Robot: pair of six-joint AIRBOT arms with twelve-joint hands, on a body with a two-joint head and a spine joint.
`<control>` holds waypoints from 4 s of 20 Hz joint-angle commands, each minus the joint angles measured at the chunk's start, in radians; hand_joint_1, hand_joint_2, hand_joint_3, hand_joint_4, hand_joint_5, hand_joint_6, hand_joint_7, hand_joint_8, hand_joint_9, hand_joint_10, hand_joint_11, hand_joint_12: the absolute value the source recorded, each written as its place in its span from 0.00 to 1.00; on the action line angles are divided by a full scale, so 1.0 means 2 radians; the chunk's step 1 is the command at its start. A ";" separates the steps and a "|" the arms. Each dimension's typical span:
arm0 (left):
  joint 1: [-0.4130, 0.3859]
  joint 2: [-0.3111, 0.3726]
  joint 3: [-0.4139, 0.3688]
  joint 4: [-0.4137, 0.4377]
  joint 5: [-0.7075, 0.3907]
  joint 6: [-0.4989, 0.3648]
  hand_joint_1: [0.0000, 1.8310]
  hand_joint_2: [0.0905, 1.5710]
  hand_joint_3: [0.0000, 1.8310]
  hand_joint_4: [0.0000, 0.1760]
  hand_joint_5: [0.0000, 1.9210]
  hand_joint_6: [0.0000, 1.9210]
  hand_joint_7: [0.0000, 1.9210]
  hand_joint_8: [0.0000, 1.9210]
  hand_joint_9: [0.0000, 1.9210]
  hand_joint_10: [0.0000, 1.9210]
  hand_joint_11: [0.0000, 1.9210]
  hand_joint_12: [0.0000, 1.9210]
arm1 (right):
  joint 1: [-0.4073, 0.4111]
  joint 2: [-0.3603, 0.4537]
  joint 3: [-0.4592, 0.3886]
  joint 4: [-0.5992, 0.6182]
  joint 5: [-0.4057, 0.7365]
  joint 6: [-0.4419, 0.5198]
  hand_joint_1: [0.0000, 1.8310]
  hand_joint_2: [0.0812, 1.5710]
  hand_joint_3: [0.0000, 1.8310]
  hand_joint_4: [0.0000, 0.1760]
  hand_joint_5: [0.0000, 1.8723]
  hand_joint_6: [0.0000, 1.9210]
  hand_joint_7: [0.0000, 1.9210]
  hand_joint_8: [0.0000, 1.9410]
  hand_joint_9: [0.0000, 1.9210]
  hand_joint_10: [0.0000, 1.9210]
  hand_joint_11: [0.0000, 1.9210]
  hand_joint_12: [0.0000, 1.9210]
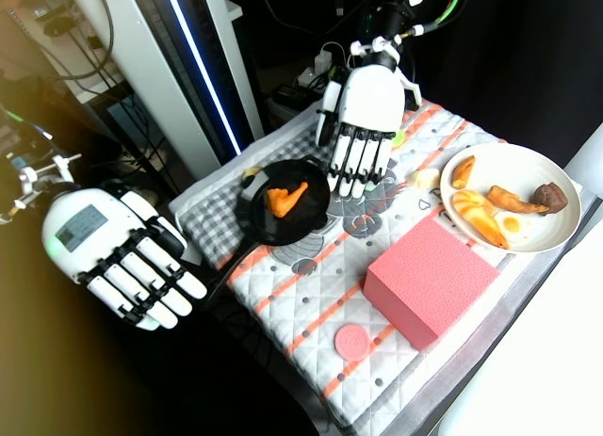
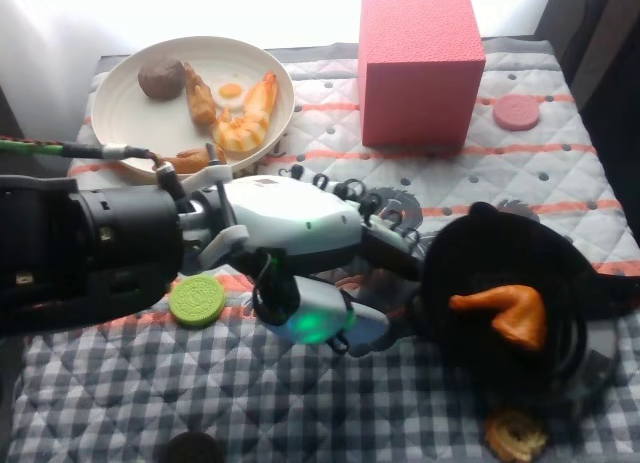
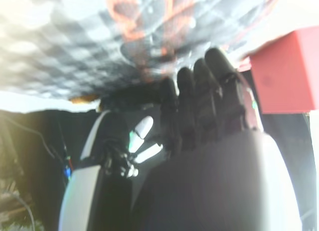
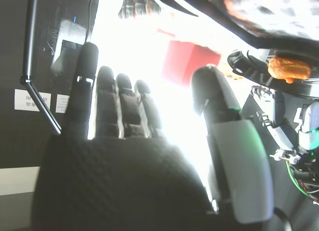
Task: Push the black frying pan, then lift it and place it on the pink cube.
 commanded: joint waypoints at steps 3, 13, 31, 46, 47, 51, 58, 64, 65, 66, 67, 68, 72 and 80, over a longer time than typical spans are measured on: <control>-0.012 -0.012 0.011 -0.011 -0.051 -0.003 0.24 0.84 0.00 0.19 0.20 0.00 0.16 0.00 0.11 0.00 0.00 0.40 | 0.002 0.001 0.002 0.002 0.060 0.003 0.31 0.87 0.00 0.00 0.00 0.00 0.00 0.00 0.01 0.04 0.00 0.58; -0.017 -0.027 0.026 -0.023 -0.056 -0.004 0.27 0.83 0.00 0.11 0.21 0.00 0.16 0.00 0.13 0.01 0.00 0.40 | 0.001 0.001 0.003 0.002 0.060 0.003 0.29 0.87 0.00 0.00 0.00 0.00 0.00 0.00 0.03 0.04 0.00 0.64; 0.033 0.038 -0.044 0.044 -0.093 -0.089 0.00 0.99 0.00 0.00 0.37 0.04 0.34 0.01 0.19 0.26 0.00 0.68 | -0.003 -0.001 0.000 0.013 0.063 0.010 0.30 0.87 0.00 0.00 0.00 0.00 0.00 0.00 0.03 0.04 0.00 0.63; 0.031 -0.010 -0.013 0.023 -0.100 -0.089 0.02 0.97 0.00 0.00 0.21 0.00 0.20 0.00 0.22 0.06 0.00 0.74 | -0.003 -0.005 0.000 0.015 0.063 0.011 0.30 0.87 0.00 0.00 0.00 0.00 0.00 0.00 0.03 0.06 0.00 0.69; 0.030 -0.013 -0.011 0.022 -0.101 -0.089 0.04 0.97 0.00 0.00 0.22 0.00 0.20 0.00 0.23 0.06 0.00 0.76 | -0.003 -0.005 0.001 0.015 0.063 0.011 0.30 0.87 0.00 0.00 0.00 0.00 0.00 0.00 0.03 0.06 0.00 0.69; 0.029 -0.024 -0.008 0.022 -0.106 -0.089 0.09 0.96 0.00 0.00 0.21 0.00 0.18 0.00 0.21 0.06 0.00 0.74 | -0.003 -0.005 0.001 0.015 0.063 0.011 0.31 0.87 0.00 0.00 0.00 0.00 0.00 0.00 0.02 0.05 0.00 0.65; 0.026 0.011 -0.019 0.019 -0.107 -0.089 0.09 0.96 0.00 0.00 0.26 0.01 0.25 0.01 0.21 0.05 0.00 0.62 | -0.003 -0.004 -0.001 0.006 0.065 0.014 0.30 0.86 0.00 0.00 0.00 0.00 0.00 0.00 0.03 0.06 0.00 0.72; 0.003 0.063 -0.037 0.013 -0.122 -0.089 0.20 0.94 0.00 0.00 0.32 0.03 0.30 0.01 0.25 0.07 0.00 0.78 | -0.012 0.006 -0.008 -0.012 0.058 0.016 0.38 0.78 0.00 0.00 0.00 0.00 0.00 0.00 0.01 0.01 0.00 0.33; -0.002 0.071 -0.040 0.013 -0.123 -0.089 0.17 0.95 0.00 0.00 0.30 0.02 0.30 0.01 0.22 0.16 0.00 0.79 | -0.012 0.006 -0.006 -0.017 0.047 0.015 0.39 0.76 0.00 0.00 0.00 0.00 0.00 0.00 0.00 0.00 0.00 0.29; -0.006 0.079 -0.042 0.011 -0.125 -0.089 0.18 0.94 0.00 0.00 0.30 0.02 0.31 0.00 0.20 0.27 0.00 0.82 | -0.012 0.006 -0.003 -0.021 0.036 0.015 0.42 0.76 0.00 0.00 0.00 0.00 0.00 0.00 0.00 0.00 0.00 0.17; -0.009 0.085 -0.043 0.003 -0.128 -0.090 0.18 0.95 0.00 0.00 0.30 0.01 0.31 0.00 0.16 0.34 0.00 0.83 | -0.010 0.006 0.000 -0.026 0.022 0.014 0.42 0.75 0.00 0.00 0.00 0.00 0.00 0.00 0.00 0.00 0.00 0.09; -0.009 0.090 -0.043 -0.002 -0.132 -0.090 0.19 0.94 0.00 0.00 0.31 0.02 0.31 0.00 0.16 0.36 0.00 0.84 | -0.008 0.006 0.002 -0.026 0.015 0.011 0.43 0.74 0.00 0.00 0.00 0.00 0.01 0.00 0.00 0.00 0.00 0.02; -0.010 0.105 -0.045 -0.018 -0.149 -0.090 0.18 0.94 0.00 0.00 0.31 0.02 0.29 0.00 0.14 0.38 0.00 0.81 | 0.013 0.003 0.012 -0.027 -0.041 -0.022 0.46 0.71 0.00 0.00 0.00 0.00 0.00 0.00 0.00 0.00 0.00 0.00; -0.001 0.118 -0.049 -0.030 -0.155 -0.090 0.15 0.94 0.00 0.00 0.30 0.01 0.29 0.00 0.14 0.30 0.00 0.73 | 0.081 -0.054 0.080 -0.027 -0.159 -0.038 0.48 0.72 0.00 0.00 0.00 0.00 0.01 0.00 0.03 0.00 0.00 0.13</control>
